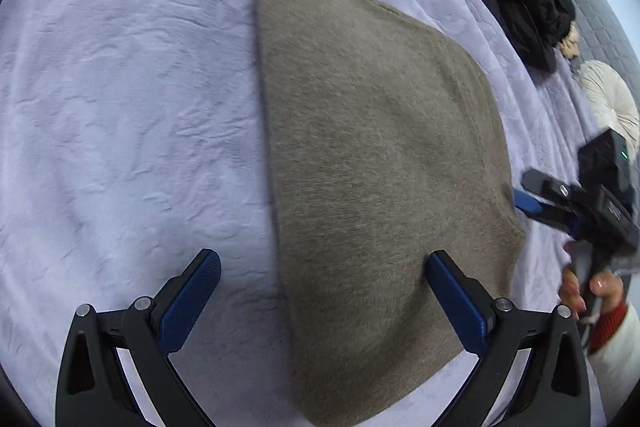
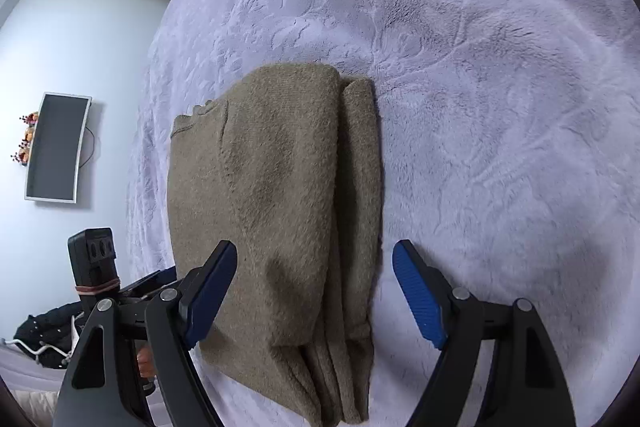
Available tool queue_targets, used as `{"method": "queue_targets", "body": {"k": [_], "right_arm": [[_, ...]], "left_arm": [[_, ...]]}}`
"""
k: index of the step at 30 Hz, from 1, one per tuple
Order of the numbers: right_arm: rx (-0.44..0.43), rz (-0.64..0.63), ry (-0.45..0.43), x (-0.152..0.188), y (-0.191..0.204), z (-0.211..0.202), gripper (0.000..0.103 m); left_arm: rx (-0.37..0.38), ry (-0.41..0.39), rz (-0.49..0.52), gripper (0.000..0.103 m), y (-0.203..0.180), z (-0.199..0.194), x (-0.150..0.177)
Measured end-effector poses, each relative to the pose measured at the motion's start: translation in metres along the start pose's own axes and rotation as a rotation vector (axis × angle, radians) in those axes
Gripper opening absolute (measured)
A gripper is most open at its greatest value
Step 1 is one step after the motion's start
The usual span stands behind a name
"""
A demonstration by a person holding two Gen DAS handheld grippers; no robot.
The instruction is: Fold small clothes
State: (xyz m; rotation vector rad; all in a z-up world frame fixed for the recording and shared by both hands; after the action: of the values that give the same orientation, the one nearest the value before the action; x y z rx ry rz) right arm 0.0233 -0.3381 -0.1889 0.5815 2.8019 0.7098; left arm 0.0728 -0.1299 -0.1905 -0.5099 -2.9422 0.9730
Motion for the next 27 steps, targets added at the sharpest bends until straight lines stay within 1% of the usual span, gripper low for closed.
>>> {"method": "queue_targets", "body": {"k": [1, 6, 9, 12, 14, 15, 16, 17, 19, 20, 21, 22, 24, 27], "right_arm": [[-0.015, -0.002, 0.010, -0.003, -0.001, 0.005, 0.083], [-0.085, -0.027, 0.062, -0.020, -0.002, 0.028, 0.083], [-0.169, -0.057, 0.068, -0.030, 0.013, 0.033, 0.083], [-0.232, -0.065, 0.070, -0.037, 0.025, 0.037, 0.084], [-0.224, -0.041, 0.083, -0.038, 0.027, 0.048, 0.082], [-0.204, -0.022, 0.098, -0.037, 0.026, 0.053, 0.077], [-0.189, -0.009, 0.113, -0.035, 0.025, 0.057, 0.056], [-0.186, 0.015, 0.129, -0.033, 0.026, 0.058, 0.050], [-0.207, 0.032, 0.122, -0.032, 0.030, 0.051, 0.037], [-0.215, 0.035, 0.117, -0.031, 0.033, 0.045, 0.035], [-0.222, 0.036, 0.114, -0.031, 0.034, 0.040, 0.034], [-0.233, 0.040, 0.114, -0.030, 0.037, 0.034, 0.034], [-0.268, 0.049, 0.110, -0.025, 0.048, 0.023, 0.034], [-0.314, 0.063, 0.105, -0.018, 0.065, 0.009, 0.034]], "left_arm": [[0.028, 0.019, 0.018, 0.103, -0.003, 0.007, -0.001], [0.073, 0.052, 0.084, 0.103, -0.024, 0.026, -0.006], [0.105, 0.055, 0.103, 0.103, -0.035, 0.034, -0.012], [0.082, 0.059, 0.105, 0.103, -0.035, 0.046, -0.014], [0.056, 0.057, 0.100, 0.103, -0.030, 0.046, -0.012], [0.046, 0.054, 0.098, 0.102, -0.032, 0.048, -0.013], [0.035, 0.046, 0.092, 0.097, -0.034, 0.048, -0.014], [0.024, 0.035, 0.089, 0.093, -0.036, 0.047, -0.016], [0.031, 0.015, 0.101, 0.071, -0.043, 0.043, -0.019], [0.037, 0.007, 0.110, 0.065, -0.044, 0.037, -0.018], [0.043, -0.002, 0.118, 0.054, -0.047, 0.032, -0.019], [0.055, -0.010, 0.120, 0.048, -0.050, 0.026, -0.019], [0.084, -0.025, 0.117, 0.047, -0.057, 0.015, -0.019], [0.105, -0.043, 0.131, 0.047, -0.070, 0.000, -0.015]]}}
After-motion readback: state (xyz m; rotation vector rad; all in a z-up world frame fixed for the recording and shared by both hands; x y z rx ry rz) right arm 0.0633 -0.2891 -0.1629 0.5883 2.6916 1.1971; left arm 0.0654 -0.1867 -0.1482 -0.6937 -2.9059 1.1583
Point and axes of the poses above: each gripper's, at about its wrist camera, not at the fingertips, and z roughly the way its jaws point, y to its left, x to its underside, the point moved 9 cm from there along z, roughly the way its jaws point, and after that the axes turned 12 degrees about x, right-handed, at the moved point
